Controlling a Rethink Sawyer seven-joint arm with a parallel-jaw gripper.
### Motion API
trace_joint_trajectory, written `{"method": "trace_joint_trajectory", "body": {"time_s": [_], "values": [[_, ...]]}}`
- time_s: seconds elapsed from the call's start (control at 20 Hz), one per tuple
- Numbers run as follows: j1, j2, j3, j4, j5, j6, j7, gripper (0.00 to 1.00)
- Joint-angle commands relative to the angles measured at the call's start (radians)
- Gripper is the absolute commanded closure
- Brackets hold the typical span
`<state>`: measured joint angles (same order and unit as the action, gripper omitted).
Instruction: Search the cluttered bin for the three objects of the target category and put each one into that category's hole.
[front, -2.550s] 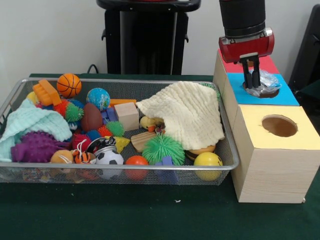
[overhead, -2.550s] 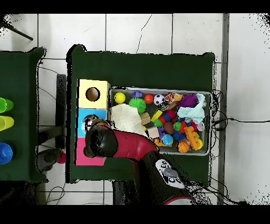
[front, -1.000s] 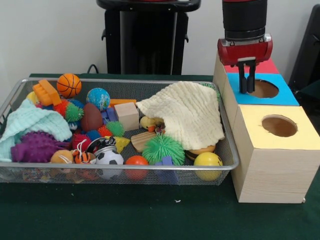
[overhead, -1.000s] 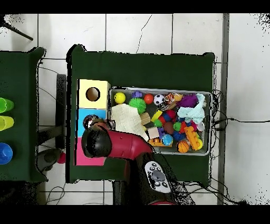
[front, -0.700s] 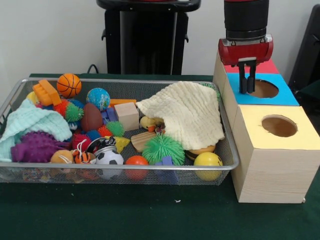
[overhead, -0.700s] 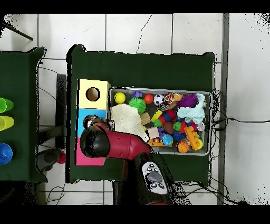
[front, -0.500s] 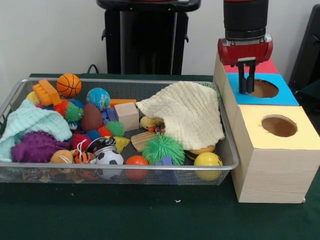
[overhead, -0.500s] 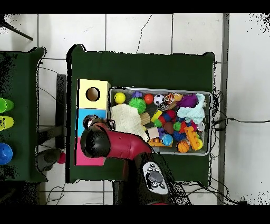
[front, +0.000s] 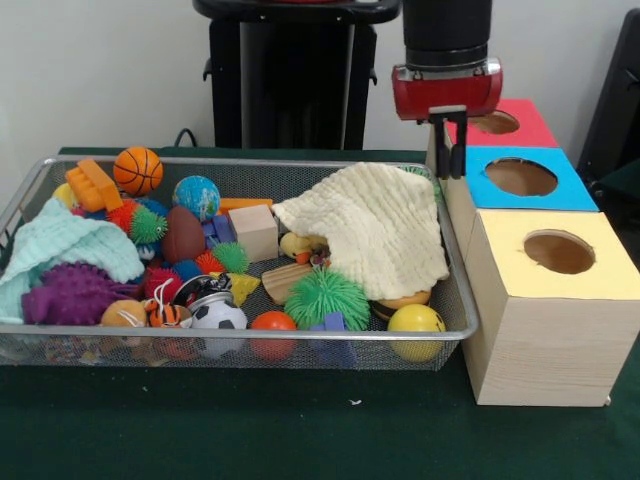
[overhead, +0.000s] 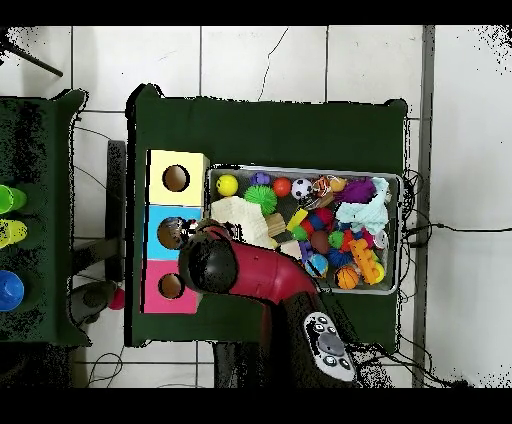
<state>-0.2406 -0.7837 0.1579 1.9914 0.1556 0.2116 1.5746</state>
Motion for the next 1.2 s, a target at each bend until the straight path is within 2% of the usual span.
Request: {"method": "trace_joint_trajectory", "body": {"time_s": [0.05,0.4,0.6,0.8,1.2], "values": [[-0.12,-0.037,0.076,-0.065,-0.084,0.165,-0.049,1.0],[-0.288,0.001,0.172,-0.074,-0.2,0.151,-0.14,1.0],[-0.327,0.068,0.157,-0.152,-0.31,0.119,-0.149,1.0],[-0.352,0.109,0.148,-0.212,-0.375,0.13,-0.134,1.0],[-0.418,0.102,0.176,-0.272,-0.459,0.224,-0.151,1.0]]}}
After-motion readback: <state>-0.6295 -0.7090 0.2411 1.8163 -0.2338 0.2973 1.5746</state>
